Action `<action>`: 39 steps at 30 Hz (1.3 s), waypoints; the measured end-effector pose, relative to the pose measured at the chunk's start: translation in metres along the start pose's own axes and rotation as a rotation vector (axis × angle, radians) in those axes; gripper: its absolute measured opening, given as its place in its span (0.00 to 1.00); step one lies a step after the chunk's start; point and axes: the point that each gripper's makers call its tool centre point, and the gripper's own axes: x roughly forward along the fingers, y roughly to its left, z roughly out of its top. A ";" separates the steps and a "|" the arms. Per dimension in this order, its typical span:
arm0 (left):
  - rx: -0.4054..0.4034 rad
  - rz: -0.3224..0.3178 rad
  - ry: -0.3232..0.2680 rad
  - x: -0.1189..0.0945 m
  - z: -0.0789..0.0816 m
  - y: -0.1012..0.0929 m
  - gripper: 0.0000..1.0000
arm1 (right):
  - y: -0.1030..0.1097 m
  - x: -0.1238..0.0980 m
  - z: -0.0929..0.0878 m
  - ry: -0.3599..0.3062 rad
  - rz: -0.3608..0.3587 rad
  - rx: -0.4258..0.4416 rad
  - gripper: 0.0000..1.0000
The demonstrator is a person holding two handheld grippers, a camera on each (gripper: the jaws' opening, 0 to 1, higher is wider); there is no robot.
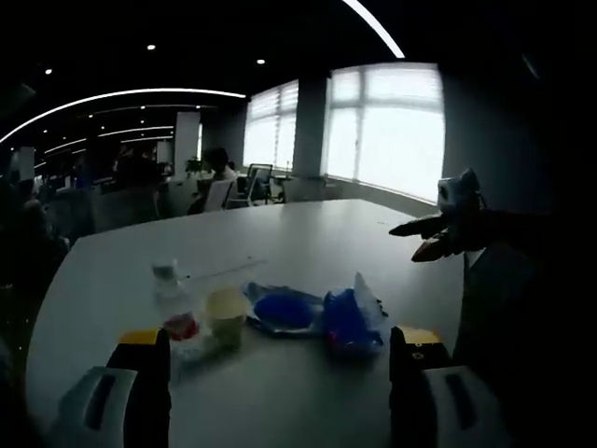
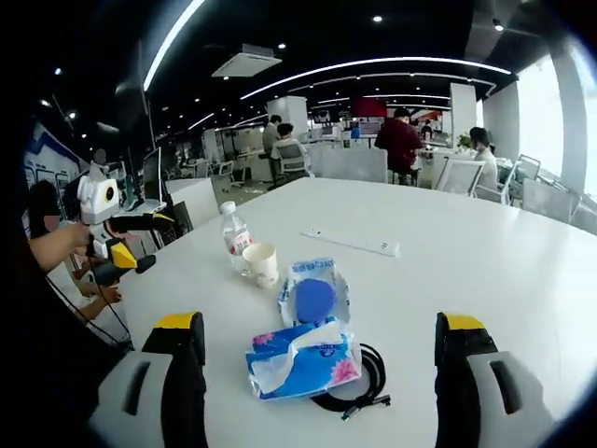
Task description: Arrange the tabletop items into an orderly group along one side of the table until the central work area is clear of visible clutter.
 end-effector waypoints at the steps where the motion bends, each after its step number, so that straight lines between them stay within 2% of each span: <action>1: 0.002 -0.010 0.011 0.001 -0.003 -0.003 0.92 | -0.001 -0.003 -0.004 0.004 -0.001 -0.004 1.00; 5: -0.006 -0.012 0.018 0.001 -0.005 -0.007 0.92 | -0.001 -0.012 -0.011 -0.010 0.026 -0.003 1.00; 12: -0.004 0.009 0.025 -0.004 -0.006 -0.019 0.93 | -0.003 -0.021 -0.012 -0.033 0.040 -0.010 1.00; 22: -0.018 0.055 0.029 -0.004 -0.006 -0.031 0.95 | -0.006 -0.011 -0.020 0.008 0.088 -0.047 1.00; 24: 0.007 0.072 0.017 -0.002 -0.004 -0.034 0.95 | -0.007 -0.007 -0.021 0.010 0.097 -0.055 0.99; 27: 0.009 0.072 0.029 0.003 -0.005 -0.039 0.95 | -0.008 -0.001 -0.022 0.015 0.120 -0.073 0.99; 30: -0.002 0.068 0.030 0.008 -0.007 -0.047 0.93 | -0.011 0.004 -0.024 0.019 0.133 -0.076 0.98; 33: -0.005 0.060 0.028 0.017 -0.007 -0.060 0.93 | -0.012 0.011 -0.031 0.055 0.146 -0.098 0.96; 39: -0.071 0.051 0.033 0.034 -0.012 -0.085 0.91 | -0.015 0.020 -0.039 0.083 0.174 -0.110 0.92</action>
